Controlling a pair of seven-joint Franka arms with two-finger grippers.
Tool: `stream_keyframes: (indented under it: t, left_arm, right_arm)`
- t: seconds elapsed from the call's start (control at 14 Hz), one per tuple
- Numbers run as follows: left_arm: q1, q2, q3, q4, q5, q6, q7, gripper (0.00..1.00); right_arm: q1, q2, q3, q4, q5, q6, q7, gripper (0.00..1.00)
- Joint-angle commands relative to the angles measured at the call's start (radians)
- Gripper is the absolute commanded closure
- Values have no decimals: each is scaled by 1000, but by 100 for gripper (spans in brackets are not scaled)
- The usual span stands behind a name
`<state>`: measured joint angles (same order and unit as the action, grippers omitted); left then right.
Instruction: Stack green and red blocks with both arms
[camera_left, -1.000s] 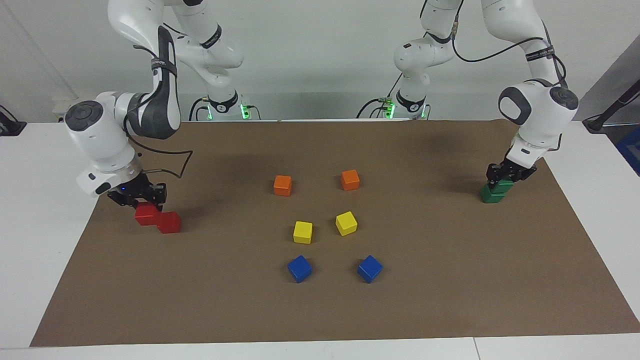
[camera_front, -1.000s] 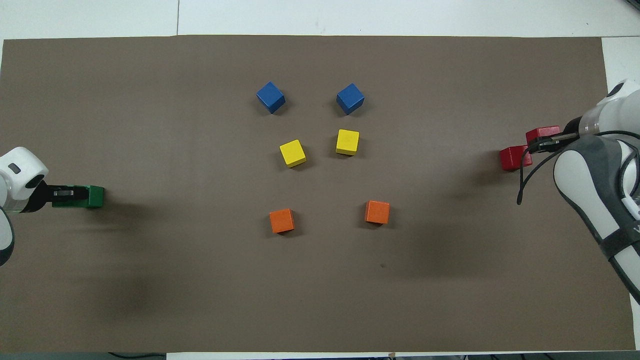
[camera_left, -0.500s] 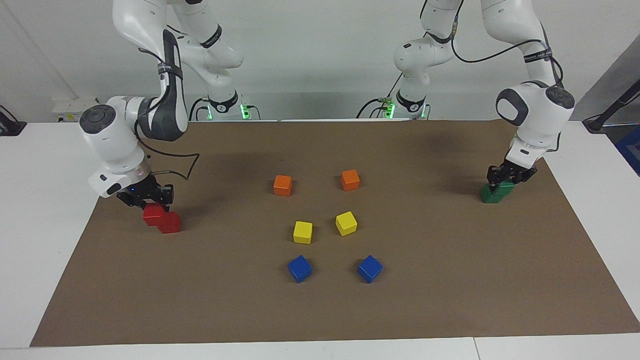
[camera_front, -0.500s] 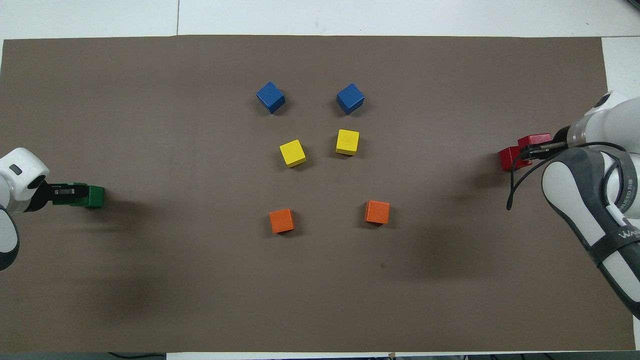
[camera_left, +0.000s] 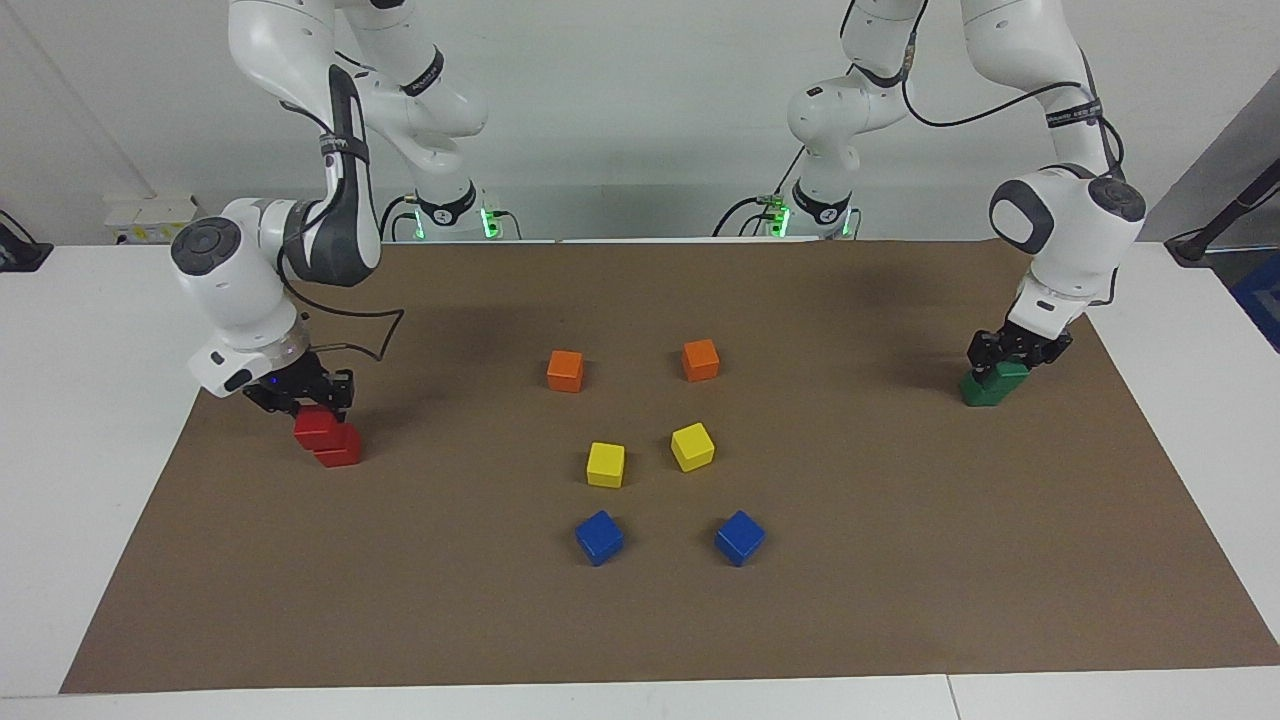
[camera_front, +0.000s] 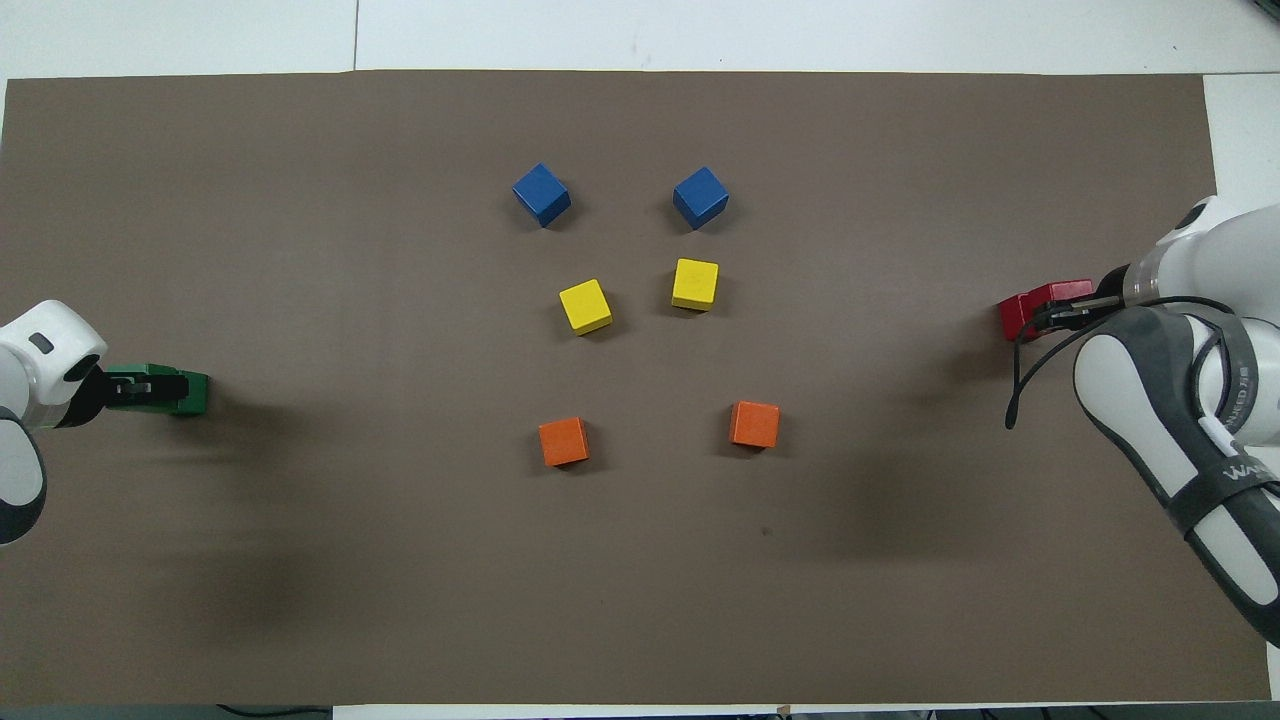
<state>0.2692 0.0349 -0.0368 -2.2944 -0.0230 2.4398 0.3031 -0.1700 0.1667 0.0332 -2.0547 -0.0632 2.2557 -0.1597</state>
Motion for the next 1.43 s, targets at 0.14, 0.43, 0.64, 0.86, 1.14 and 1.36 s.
stream_keyframes:
  t: [0.14, 0.43, 0.64, 0.86, 1.14, 1.36]
  left_arm:
    - [-2, 3, 2, 84, -8, -122, 18, 0]
    - [-4, 2, -2, 281, -6, -365, 27, 0]
    - [-2, -62, -5, 302, -6, -406, 24, 0]
    - [-11, -128, -14, 326, -8, -435, -1, 0]
    - [-42, -116, -20, 484, -8, -602, -103, 0]
    - [-76, -113, -21, 556, -8, -674, -217, 0]
  right_arm:
    - [-13, -27, 8, -35, -10, 21, 23, 100]
    - [-6, -27, 8, -38, -10, 22, 23, 100]
    - [-3, -27, 8, -38, -10, 22, 23, 100]
    - [-3, -24, 10, -38, -9, 24, 23, 100]
    - [-3, -24, 8, -47, -10, 33, 23, 100]
    - [-3, -26, 8, -59, -10, 58, 22, 100]
